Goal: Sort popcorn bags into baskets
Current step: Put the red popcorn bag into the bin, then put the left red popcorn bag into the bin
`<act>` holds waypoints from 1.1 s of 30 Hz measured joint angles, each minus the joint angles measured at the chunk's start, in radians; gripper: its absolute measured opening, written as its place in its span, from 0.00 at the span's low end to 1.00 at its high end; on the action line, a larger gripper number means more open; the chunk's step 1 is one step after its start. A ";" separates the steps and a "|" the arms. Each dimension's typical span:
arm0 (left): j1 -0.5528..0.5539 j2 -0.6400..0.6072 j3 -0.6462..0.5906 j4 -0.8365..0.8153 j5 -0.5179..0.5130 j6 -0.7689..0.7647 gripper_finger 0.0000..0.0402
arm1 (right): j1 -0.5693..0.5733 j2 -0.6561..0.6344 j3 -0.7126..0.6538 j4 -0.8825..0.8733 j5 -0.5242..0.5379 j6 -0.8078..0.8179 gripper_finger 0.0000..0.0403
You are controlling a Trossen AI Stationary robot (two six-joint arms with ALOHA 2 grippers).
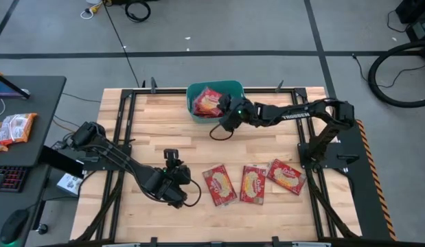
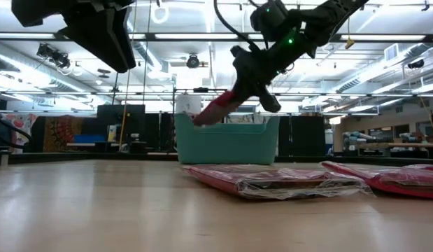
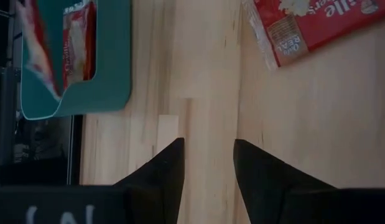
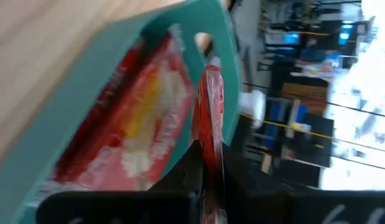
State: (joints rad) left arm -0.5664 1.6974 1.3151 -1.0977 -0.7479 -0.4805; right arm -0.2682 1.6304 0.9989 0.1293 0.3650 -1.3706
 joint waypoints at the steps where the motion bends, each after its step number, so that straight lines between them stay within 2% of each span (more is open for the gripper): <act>1: 0.003 0.000 0.000 0.000 0.000 0.003 0.35 | -0.012 0.002 0.000 -0.012 -0.029 0.017 0.09; 4: 0.014 0.000 0.000 0.001 0.000 0.004 0.35 | -0.046 0.003 0.000 -0.030 -0.095 0.068 0.13; 8: 0.021 0.000 0.000 0.003 0.000 0.002 0.35 | -0.078 0.003 0.000 -0.045 -0.070 0.122 0.19; 14: 0.020 0.000 0.000 0.004 0.001 0.002 0.35 | -0.102 0.003 0.000 -0.082 0.136 0.140 0.27; 19: 0.020 0.000 0.000 0.004 0.001 0.003 0.35 | -0.123 0.003 0.000 -0.081 0.238 0.117 0.28; 24: 0.019 0.000 0.000 0.005 0.012 0.002 0.35 | -0.146 0.003 0.000 -0.048 0.411 0.102 0.28; 26: 0.019 0.000 0.000 0.005 0.019 0.002 0.35 | -0.144 -0.008 0.000 -0.041 0.448 0.134 0.28; 28: 0.020 0.000 0.000 0.006 0.019 0.002 0.35 | -0.127 -0.026 0.000 -0.040 0.436 0.176 0.28; 33: 0.020 0.001 0.000 0.041 0.019 0.032 0.35 | -0.059 -0.076 0.000 -0.040 0.285 0.291 0.28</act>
State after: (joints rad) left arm -0.5461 1.6981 1.3151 -1.0564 -0.7286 -0.4486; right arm -0.3273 1.5546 0.9989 0.0891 0.6504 -1.0800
